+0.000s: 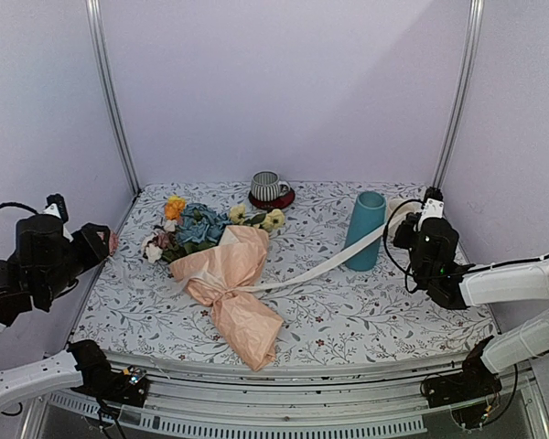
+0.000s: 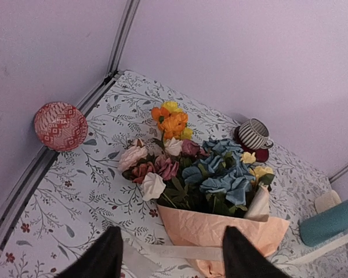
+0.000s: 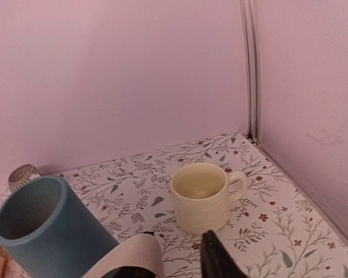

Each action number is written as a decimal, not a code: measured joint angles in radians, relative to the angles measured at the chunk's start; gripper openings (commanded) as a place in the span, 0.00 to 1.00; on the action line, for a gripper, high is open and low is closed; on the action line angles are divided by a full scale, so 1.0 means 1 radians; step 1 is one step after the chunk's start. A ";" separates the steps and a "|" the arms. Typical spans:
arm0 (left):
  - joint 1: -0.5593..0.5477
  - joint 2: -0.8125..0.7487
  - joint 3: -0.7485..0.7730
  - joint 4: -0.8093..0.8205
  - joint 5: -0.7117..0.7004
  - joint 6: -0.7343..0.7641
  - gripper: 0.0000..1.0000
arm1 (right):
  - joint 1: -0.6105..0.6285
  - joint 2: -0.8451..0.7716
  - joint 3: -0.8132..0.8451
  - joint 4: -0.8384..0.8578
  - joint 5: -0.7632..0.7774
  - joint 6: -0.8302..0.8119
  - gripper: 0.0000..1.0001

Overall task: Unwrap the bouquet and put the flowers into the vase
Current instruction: Untie the ribbon from the tied bouquet, then untie the half-tied ribbon from the folded wrapping paper.

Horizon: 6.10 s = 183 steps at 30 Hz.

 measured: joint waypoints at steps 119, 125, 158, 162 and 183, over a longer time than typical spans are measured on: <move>-0.277 0.824 -0.338 0.901 0.531 0.315 0.32 | 0.439 0.630 0.525 -0.404 -0.870 -0.031 0.49; -0.243 0.901 -0.332 0.942 0.533 0.337 0.36 | 0.441 0.630 0.525 -0.404 -0.872 -0.031 0.49; -0.212 0.673 -0.524 0.963 0.488 0.074 0.25 | 0.444 0.615 0.513 -0.415 -0.814 -0.022 0.58; -0.209 0.623 -0.531 0.975 0.515 0.101 0.37 | 0.444 0.549 0.491 -0.425 -0.821 -0.041 0.66; -0.207 0.764 -0.434 1.057 0.600 0.273 0.42 | 0.444 0.530 0.631 -0.355 -0.857 -0.248 0.64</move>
